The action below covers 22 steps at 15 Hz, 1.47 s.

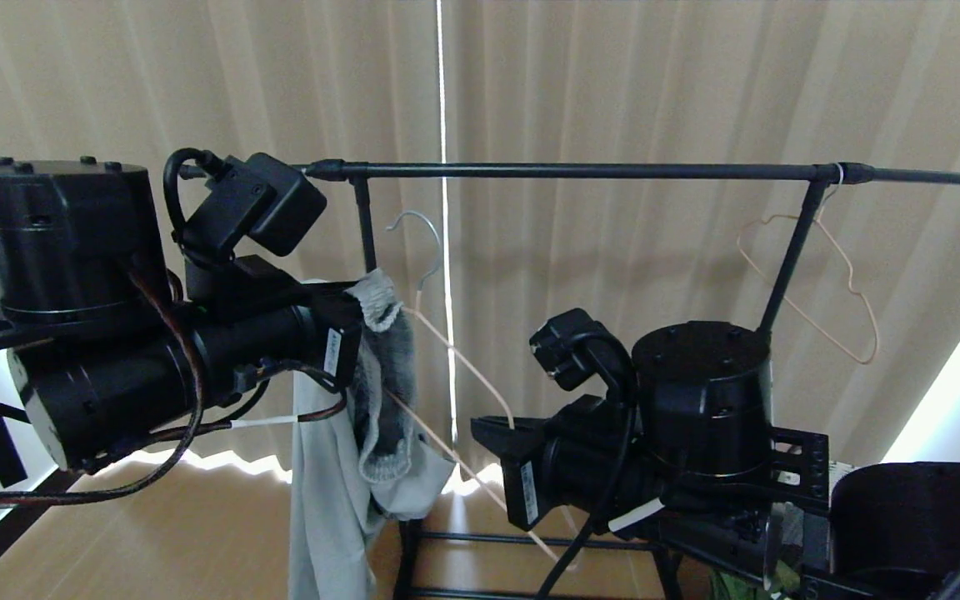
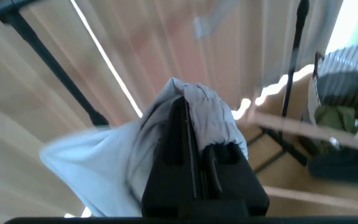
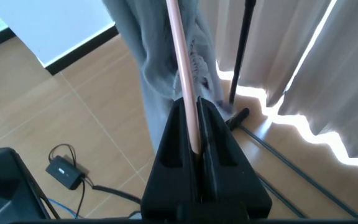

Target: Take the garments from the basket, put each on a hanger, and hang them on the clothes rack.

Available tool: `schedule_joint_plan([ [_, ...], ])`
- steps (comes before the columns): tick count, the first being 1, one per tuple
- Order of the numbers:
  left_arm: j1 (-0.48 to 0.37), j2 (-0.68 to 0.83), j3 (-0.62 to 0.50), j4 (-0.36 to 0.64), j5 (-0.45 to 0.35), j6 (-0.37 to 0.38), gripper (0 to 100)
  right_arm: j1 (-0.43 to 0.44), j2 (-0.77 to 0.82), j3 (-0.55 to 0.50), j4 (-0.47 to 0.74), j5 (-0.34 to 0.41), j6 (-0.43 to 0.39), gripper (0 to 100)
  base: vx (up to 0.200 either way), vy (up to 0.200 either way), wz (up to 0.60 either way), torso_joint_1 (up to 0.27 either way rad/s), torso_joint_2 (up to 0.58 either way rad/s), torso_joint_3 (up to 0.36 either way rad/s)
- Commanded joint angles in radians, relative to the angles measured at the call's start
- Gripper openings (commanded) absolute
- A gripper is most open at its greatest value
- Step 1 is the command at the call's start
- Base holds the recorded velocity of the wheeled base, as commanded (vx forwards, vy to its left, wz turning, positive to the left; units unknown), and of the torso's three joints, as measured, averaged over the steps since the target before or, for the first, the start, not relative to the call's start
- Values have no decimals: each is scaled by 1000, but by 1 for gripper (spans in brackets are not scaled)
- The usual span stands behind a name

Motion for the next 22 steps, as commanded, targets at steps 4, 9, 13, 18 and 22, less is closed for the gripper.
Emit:
schedule_joint_plan([
  [4, -5, -32, 49, -1, 0, 1, 0, 1, -57, 10, -1, -1, -1, 0, 0, 0, 0, 0, 0, 0],
  [9, -57, -61, 72, -2, 0, -2, 0, 6, -91, 34, -3, 7, -3, 0, 0, 0, 0, 0, 0, 0],
  [13, -57, -59, 72, -4, -56, -2, 100, 6, -123, 40, -4, 10, -3, 0, 0, 0, 0, 0, 0, 0],
  [18, -55, -81, 83, -5, -86, -1, 100, 6, -143, 72, -53, 15, -12, 0, 0, 0, 0, 0, 0, 0],
  [22, -55, -128, 128, -8, -89, 1, 100, 4, -142, 149, -198, 58, -73, 0, 0, 0, 0, 0, 0, 0],
])
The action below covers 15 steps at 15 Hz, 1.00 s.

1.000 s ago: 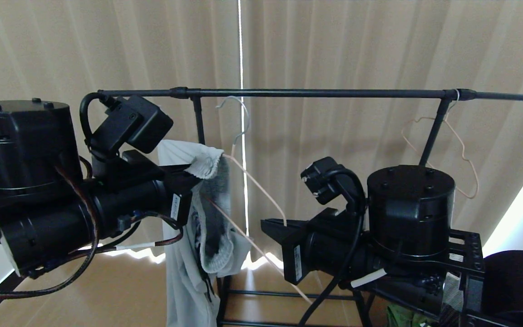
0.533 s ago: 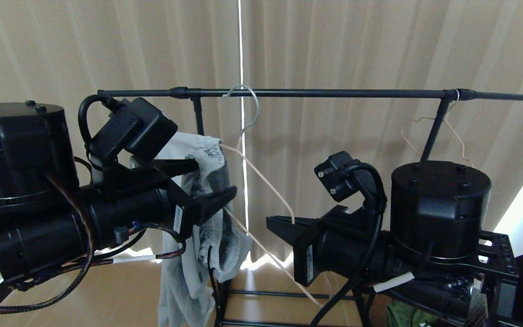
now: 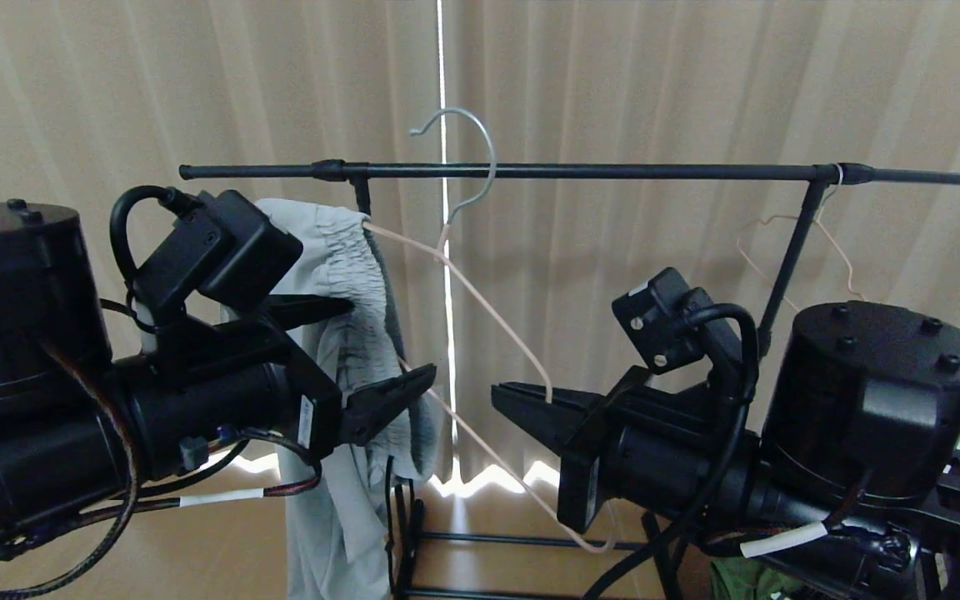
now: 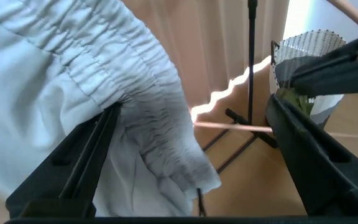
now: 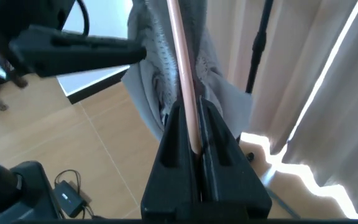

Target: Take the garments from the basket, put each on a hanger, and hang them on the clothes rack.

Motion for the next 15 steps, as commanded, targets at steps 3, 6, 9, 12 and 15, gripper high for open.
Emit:
schedule_joint_plan([
  [3, 0, -50, 22, -2, 0, 3, 100, -5, -4, 21, -9, 1, -1, 0, 0, 0, 0, 0, 0, 0],
  [6, -2, -79, 22, -2, 0, 4, 100, -8, -24, 21, -9, 1, 0, 0, 0, 0, 0, 0, 0, 0],
  [9, 3, -102, 22, -10, 0, 3, 100, -25, -55, 29, -9, 1, 0, 0, 0, 0, 0, 0, 0, 0],
  [12, 44, -96, 15, -11, 3, 20, 100, -31, -75, 37, -9, 1, 0, 0, 0, 0, 0, 0, 0, 0],
  [15, 83, -45, -1, -51, 16, 24, 100, -31, -73, 38, -9, 1, 0, 0, 0, 0, 0, 0, 0, 0],
])
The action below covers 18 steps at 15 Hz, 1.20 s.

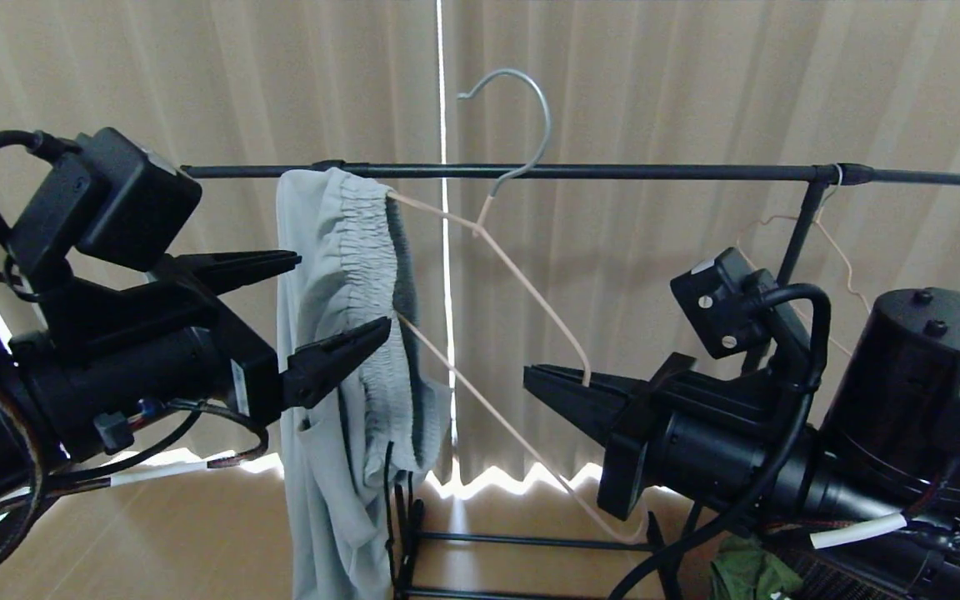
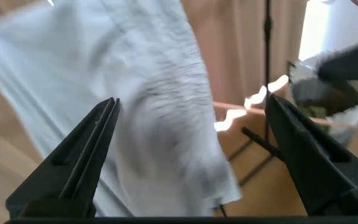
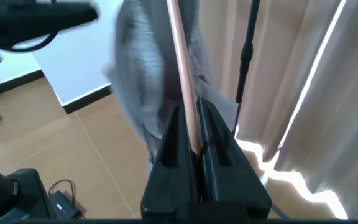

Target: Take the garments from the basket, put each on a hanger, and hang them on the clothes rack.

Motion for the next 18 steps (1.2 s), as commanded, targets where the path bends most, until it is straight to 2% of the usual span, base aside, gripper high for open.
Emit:
schedule_joint_plan([
  [1, 20, 35, -7, -9, 3, -2, 100, 0, -2, 0, -1, 0, 0, 0, 0, 0, 0, 0, 0, 0],
  [3, 14, 101, -29, -22, 81, -2, 100, 1, 2, -7, -1, 0, 0, 0, 0, 0, 0, 0, 0, 0],
  [8, 43, 123, -6, -94, 119, 14, 100, -12, -7, 2, 1, 0, -4, 0, 0, 0, 0, 0, 0, 0],
  [11, 114, 38, 80, -101, 109, 179, 100, -35, -50, 39, 12, 12, -27, 0, 0, 0, 0, 0, 0, 0],
  [13, 117, 11, 83, -105, 106, 198, 100, -55, -78, 72, 12, 33, -53, 0, 0, 0, 0, 0, 0, 0],
  [14, 117, 5, 74, -105, 83, 199, 100, -61, -90, 89, 13, 47, -56, 0, 0, 0, 0, 0, 0, 0],
  [15, 140, 3, 59, -105, -8, 207, 100, -71, -108, 117, 12, 63, -56, 0, 0, 0, 0, 0, 0, 0],
  [17, 174, 9, 36, -105, -95, 248, 100, -77, -122, 137, 10, 67, -56, 0, 0, 0, 0, 0, 0, 0],
  [18, 174, 9, 36, -105, -95, 248, 100, -77, -122, 137, 10, 67, -56, 0, 0, 0, 0, 0, 0, 0],
])
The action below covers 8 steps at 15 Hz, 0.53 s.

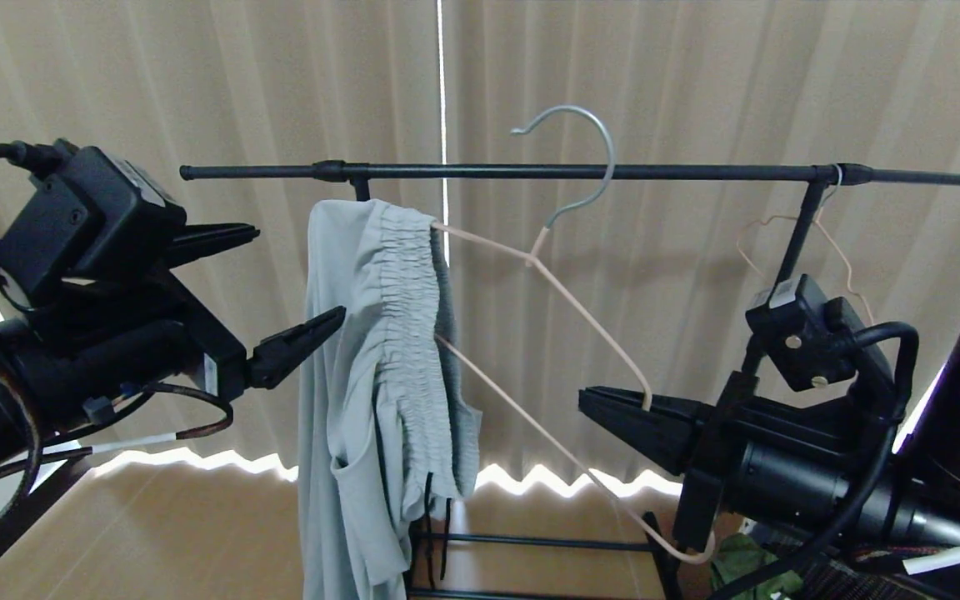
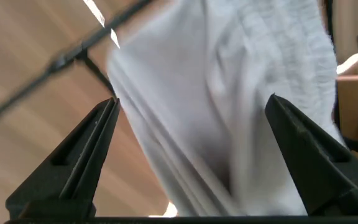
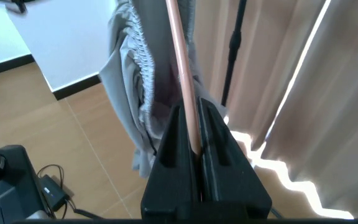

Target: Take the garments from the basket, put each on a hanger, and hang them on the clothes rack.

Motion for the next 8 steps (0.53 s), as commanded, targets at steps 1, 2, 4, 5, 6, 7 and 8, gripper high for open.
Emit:
schedule_joint_plan([
  [1, 10, 0, -7, 0, -11, 7, 100, -4, -20, 11, -2, 0, 0, 0, 0, 0, 0, 0, 0, 0],
  [2, 11, 2, -12, 0, -55, 14, 100, -18, -31, 21, 0, 2, 0, 0, 0, 0, 0, 0, 0, 0],
  [4, 19, 3, -35, 1, -106, 33, 100, -26, -45, 32, 0, 22, 0, 0, 0, 0, 0, 0, 0, 0],
  [5, 30, 34, -76, 3, -164, 62, 100, -27, -60, 49, 2, 42, -1, 0, 0, 0, 0, 0, 0, 0],
  [6, 30, 57, -104, 5, -193, 93, 100, -29, -68, 55, 2, 43, -1, 0, 0, 0, 0, 0, 0, 0],
  [7, 31, 106, -141, 5, -241, 154, 100, -27, -74, 66, 2, 45, -7, 0, 0, 0, 0, 0, 0, 0],
  [8, 31, 129, -155, 5, -270, 188, 100, -27, -76, 69, 3, 45, -15, 0, 0, 0, 0, 0, 0, 0],
])
